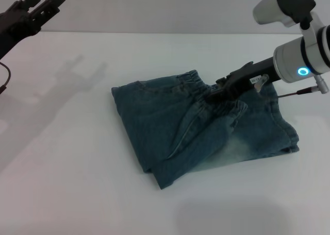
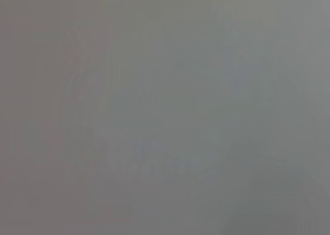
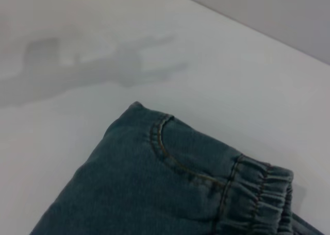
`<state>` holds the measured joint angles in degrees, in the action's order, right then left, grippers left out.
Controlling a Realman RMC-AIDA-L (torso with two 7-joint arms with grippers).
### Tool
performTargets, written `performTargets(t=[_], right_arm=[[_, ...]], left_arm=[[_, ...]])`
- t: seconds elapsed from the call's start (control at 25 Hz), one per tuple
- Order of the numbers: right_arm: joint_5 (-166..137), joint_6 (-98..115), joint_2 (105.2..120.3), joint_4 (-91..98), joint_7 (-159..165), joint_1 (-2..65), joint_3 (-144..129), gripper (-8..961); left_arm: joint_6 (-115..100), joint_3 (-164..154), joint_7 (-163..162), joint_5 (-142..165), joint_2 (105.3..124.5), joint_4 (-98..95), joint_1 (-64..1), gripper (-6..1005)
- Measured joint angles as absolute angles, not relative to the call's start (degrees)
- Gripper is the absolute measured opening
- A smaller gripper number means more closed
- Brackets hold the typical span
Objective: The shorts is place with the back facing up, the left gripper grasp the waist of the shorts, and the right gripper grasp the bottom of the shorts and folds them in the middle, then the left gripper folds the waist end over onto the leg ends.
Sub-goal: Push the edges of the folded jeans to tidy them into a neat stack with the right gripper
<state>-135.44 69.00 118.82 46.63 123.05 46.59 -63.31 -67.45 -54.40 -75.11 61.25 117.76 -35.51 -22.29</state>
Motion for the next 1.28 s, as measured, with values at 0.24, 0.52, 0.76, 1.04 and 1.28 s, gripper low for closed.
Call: performTargets(t=[0.24, 0.52, 0.76, 1.04, 1.28], right_arm=[[-134.23, 67.11, 118.82, 44.02, 123.04, 47.28, -65.01, 575], [-133.98, 66.36, 118.82, 43.27, 123.04, 47.42, -65.49, 575], [-130.77, 66.89, 118.82, 43.15, 123.06, 46.95, -67.28, 574], [-129.98, 68.21, 118.86, 43.13, 123.10, 46.83, -67.77, 554], [-129.70, 70.38, 118.78, 43.52, 122.43, 46.21, -67.83, 510]], left_arm=[[-66.74, -54.40, -75.09, 61.25, 117.70, -35.51, -22.31, 844], [-66.29, -54.34, -75.06, 61.08, 117.66, -35.50, -22.14, 843], [-66.07, -53.98, -74.78, 61.07, 117.71, -34.97, -22.17, 844], [-66.13, -53.90, -74.38, 61.07, 117.84, -34.97, -21.92, 844], [-66.24, -53.85, -74.36, 61.04, 117.85, -34.76, -21.89, 844]])
